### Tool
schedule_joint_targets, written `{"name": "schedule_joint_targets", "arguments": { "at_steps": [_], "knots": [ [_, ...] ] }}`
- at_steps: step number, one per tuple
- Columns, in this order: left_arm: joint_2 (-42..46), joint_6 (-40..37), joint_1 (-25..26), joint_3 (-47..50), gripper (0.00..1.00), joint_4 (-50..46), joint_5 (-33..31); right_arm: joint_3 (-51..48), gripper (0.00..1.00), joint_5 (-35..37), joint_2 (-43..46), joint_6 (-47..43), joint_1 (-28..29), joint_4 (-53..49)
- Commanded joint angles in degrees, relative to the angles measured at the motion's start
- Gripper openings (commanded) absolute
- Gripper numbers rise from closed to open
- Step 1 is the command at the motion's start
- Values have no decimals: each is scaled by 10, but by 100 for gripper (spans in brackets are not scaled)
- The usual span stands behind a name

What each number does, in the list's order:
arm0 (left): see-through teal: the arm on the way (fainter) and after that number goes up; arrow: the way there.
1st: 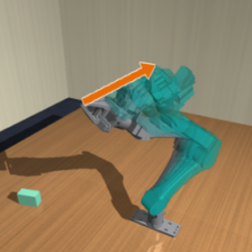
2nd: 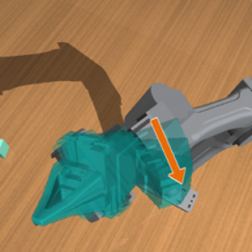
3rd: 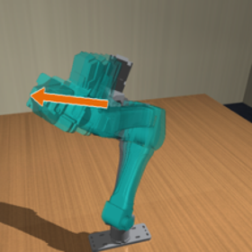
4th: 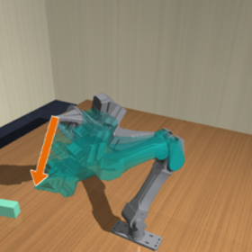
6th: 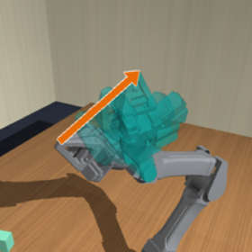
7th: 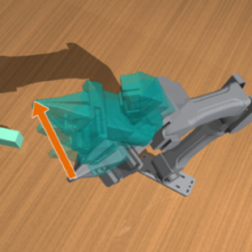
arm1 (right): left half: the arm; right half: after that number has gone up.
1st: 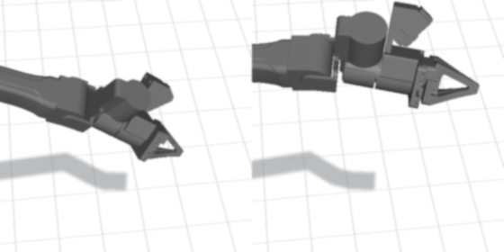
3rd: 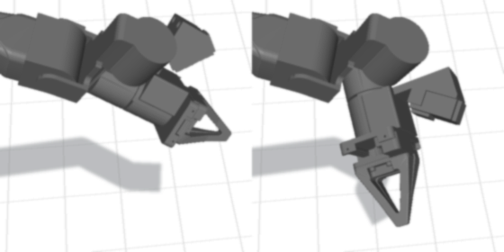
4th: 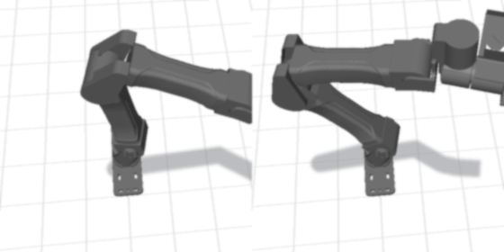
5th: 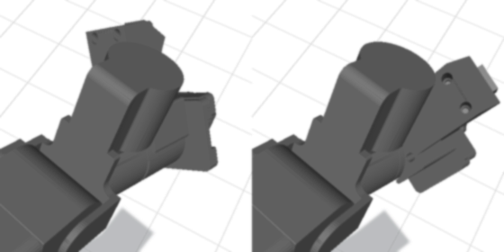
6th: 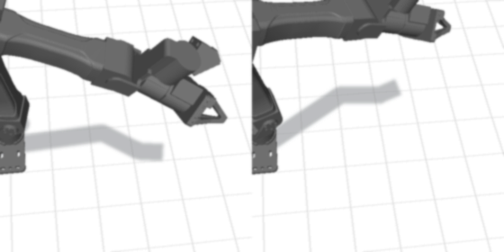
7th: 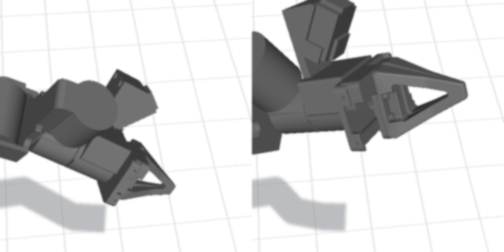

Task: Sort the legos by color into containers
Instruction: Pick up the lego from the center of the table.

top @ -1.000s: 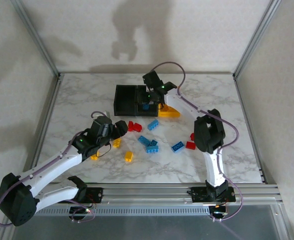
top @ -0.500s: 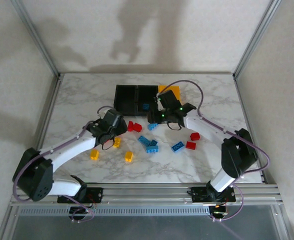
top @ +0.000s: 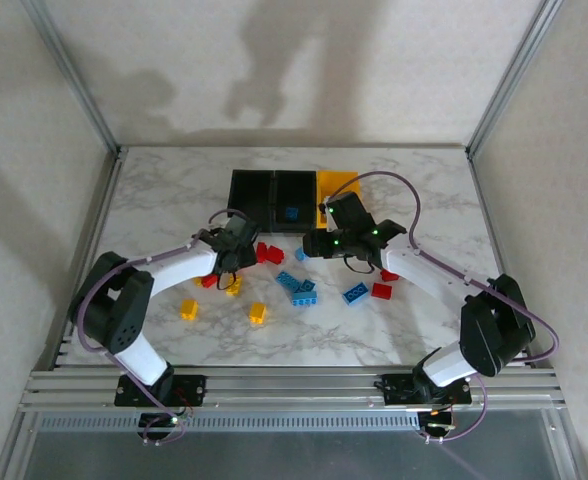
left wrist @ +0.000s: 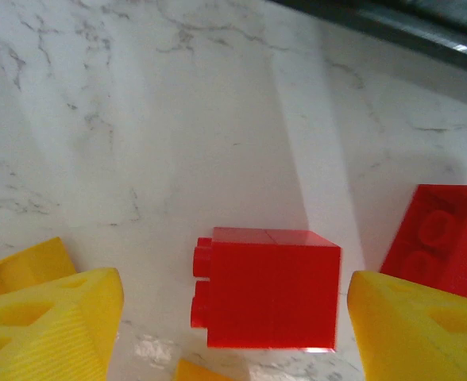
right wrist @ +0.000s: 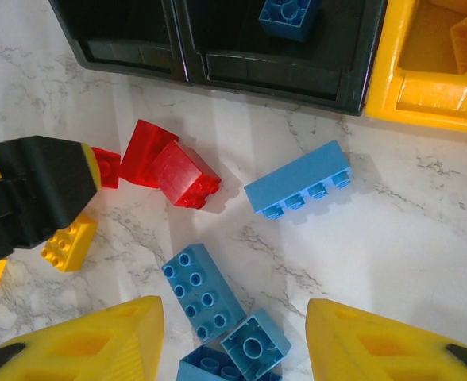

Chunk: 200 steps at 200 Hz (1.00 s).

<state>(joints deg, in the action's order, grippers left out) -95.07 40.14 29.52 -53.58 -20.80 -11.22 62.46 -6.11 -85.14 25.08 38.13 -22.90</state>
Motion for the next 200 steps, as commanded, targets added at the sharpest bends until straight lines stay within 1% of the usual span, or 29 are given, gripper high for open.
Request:
{"name": "schedule_joint_targets", "arguments": {
  "at_steps": [1,8,17,28,43,52,69,84,120,155,200],
  "knots": [
    [-18,-16,-4,-17,74,5,-16,-8,50,0,11,4,4,6],
    [-23,-17,-5,-18,72,9,-17,-10,50,-2,11,5,3,7],
    [-29,-20,-7,-19,66,11,-16,-13,50,-2,10,7,3,8],
    [-37,-23,-9,-24,62,10,-15,-15,50,-2,11,9,4,8],
    [-41,-29,-9,-34,50,3,-14,-19,50,-1,13,12,3,9],
    [-39,-32,-9,-39,48,0,-16,-20,50,0,12,14,3,7],
    [-33,-37,-10,-43,39,-3,-15,-23,49,-2,11,15,3,5],
    [-29,-39,-12,-46,37,-7,-15,-25,49,-2,10,16,3,5],
    [-7,-46,-18,-60,37,-23,-18,-22,49,-7,18,17,3,4],
    [10,-52,-24,-90,38,-40,-22,-30,49,-30,31,20,3,18],
    [-9,-63,-33,-156,38,-55,-23,-33,49,-44,40,29,4,30]
  ]
}}
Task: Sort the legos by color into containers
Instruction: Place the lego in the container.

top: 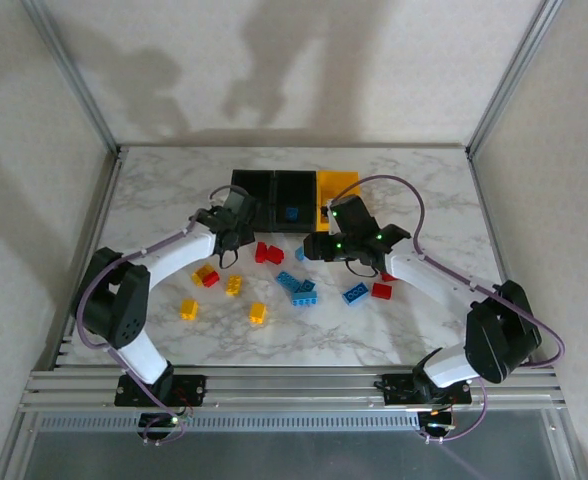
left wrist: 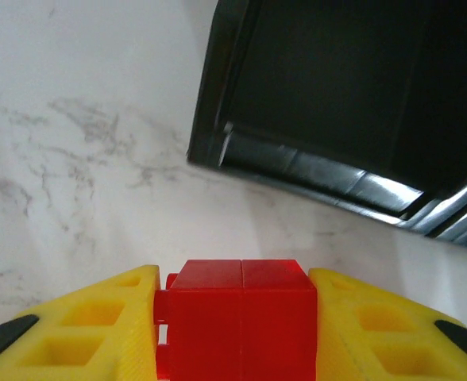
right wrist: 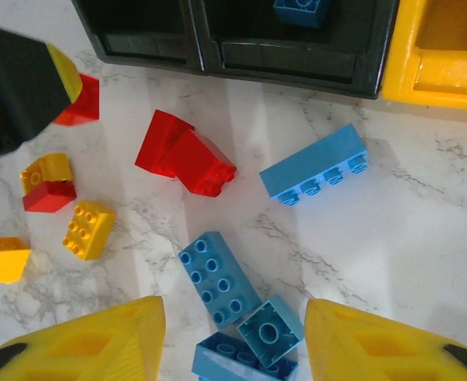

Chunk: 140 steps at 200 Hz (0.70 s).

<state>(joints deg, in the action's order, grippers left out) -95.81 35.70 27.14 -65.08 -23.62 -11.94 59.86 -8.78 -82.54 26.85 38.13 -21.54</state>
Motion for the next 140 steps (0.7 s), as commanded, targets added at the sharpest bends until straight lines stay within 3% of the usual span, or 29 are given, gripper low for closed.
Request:
{"name": "schedule_joint_targets", "arguments": {
  "at_steps": [1,140],
  "knots": [
    [-2,-19,-10,-43,38,-27,-16,-7,49,-18,14,12,4,16],
    [-249,-45,-40,-338,39,-82,-5,-34,49,-11,31,29,12,23]
  ]
}}
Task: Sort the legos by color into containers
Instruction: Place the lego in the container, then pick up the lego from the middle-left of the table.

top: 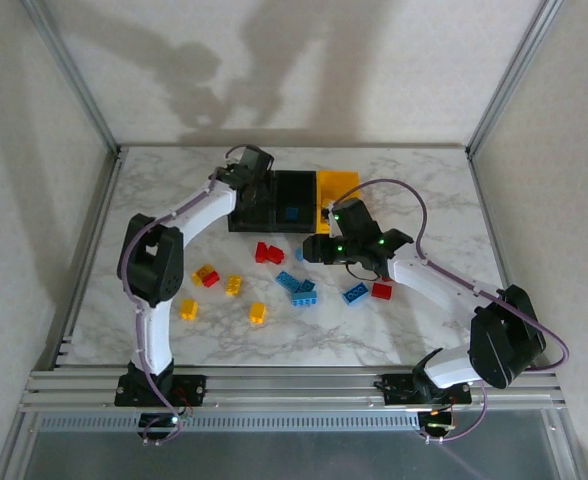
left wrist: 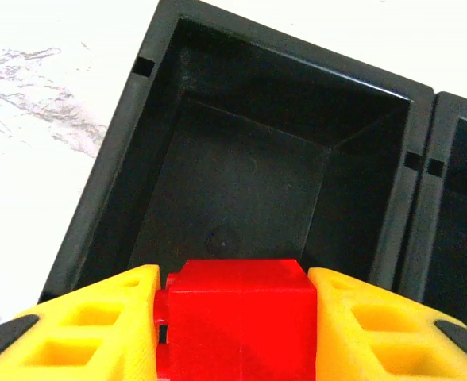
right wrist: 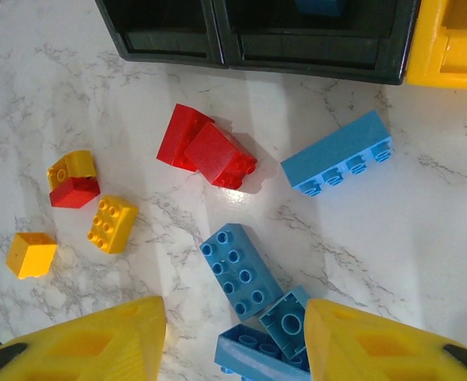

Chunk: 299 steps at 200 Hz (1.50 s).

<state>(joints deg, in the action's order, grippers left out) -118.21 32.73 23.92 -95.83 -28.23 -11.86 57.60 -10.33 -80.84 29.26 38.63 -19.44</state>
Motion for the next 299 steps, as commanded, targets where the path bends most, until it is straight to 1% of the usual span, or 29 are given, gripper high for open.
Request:
{"name": "schedule_joint_targets", "arguments": {
  "at_steps": [1,41,61,85,110,123,173,187,222,258,276,299],
  "knots": [
    [-26,-15,-8,-31,39,-36,-5,-12,49,5,14,5,7,2],
    [-40,-10,-9,-32,42,-33,-2,-14,49,14,15,3,7,0],
    [-44,-11,-8,-31,44,-32,2,-14,49,13,13,2,7,2],
    [-45,-10,-8,-31,51,-32,2,-14,49,14,12,1,7,1],
    [-42,-10,-8,-31,52,-33,8,-13,49,17,13,1,7,-1],
    [-36,-9,-8,-30,55,-33,9,-13,49,19,15,0,7,-2],
    [13,-11,-4,-17,56,-27,36,-7,50,35,23,-2,7,-14],
    [38,-17,-3,4,58,-8,53,-1,50,43,22,-3,7,-22],
    [95,-14,-2,57,59,3,66,2,50,42,24,-8,7,-26],
    [177,-15,-1,148,61,12,62,0,50,62,25,-22,7,-34],
    [221,-6,-1,200,63,12,54,-2,50,60,22,-26,7,-32],
    [269,13,0,265,67,4,47,-3,50,46,18,-30,7,-19]
  ]
}}
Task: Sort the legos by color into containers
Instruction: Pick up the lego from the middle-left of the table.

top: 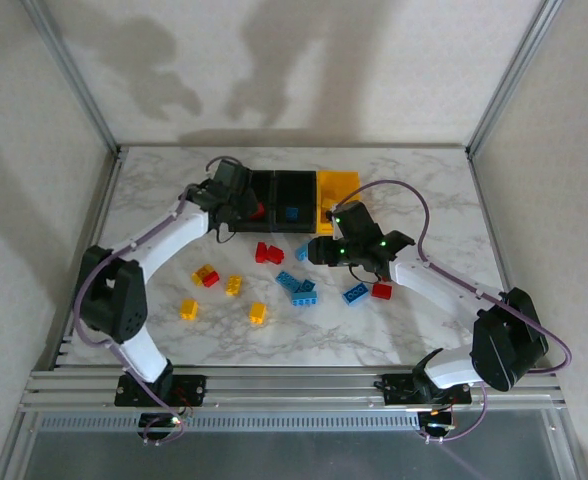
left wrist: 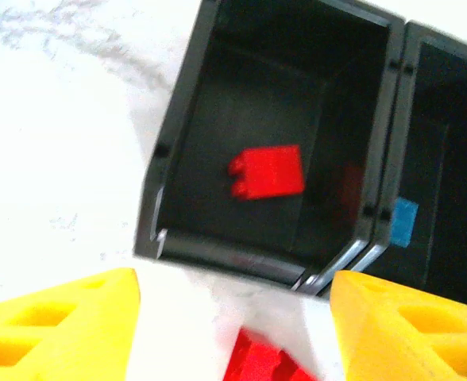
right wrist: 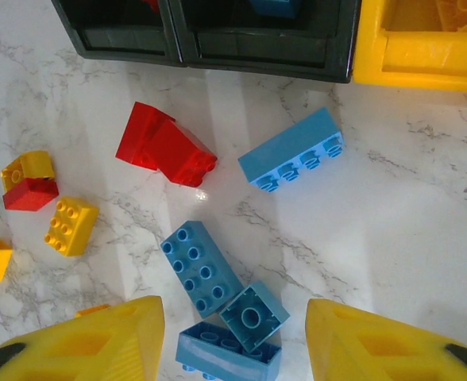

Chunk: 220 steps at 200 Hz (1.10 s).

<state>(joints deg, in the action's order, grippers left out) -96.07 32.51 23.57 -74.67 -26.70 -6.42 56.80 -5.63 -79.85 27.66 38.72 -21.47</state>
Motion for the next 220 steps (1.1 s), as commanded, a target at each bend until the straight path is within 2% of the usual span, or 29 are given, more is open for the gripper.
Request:
{"name": "schedule_joint_targets", "arguments": {
  "at_steps": [1,23,41,90,144,171,220],
  "knots": [
    [50,16,3,56,67,-11,-8,5,50,-1,8,-15,7,2],
    [97,56,5,126,68,-12,-18,4,50,-17,4,-17,7,20],
    [142,104,8,183,75,-14,-37,5,50,-22,-3,-17,8,28],
    [222,224,25,299,83,-30,-54,1,50,-28,-21,-12,27,48],
    [177,271,63,323,83,-19,-77,-4,50,-22,-23,-7,33,55],
    [150,275,64,317,82,-21,-110,-14,49,-19,-14,-4,33,54],
    [94,265,64,299,81,-10,-121,-14,49,-15,-14,-2,33,52]
  ]
}}
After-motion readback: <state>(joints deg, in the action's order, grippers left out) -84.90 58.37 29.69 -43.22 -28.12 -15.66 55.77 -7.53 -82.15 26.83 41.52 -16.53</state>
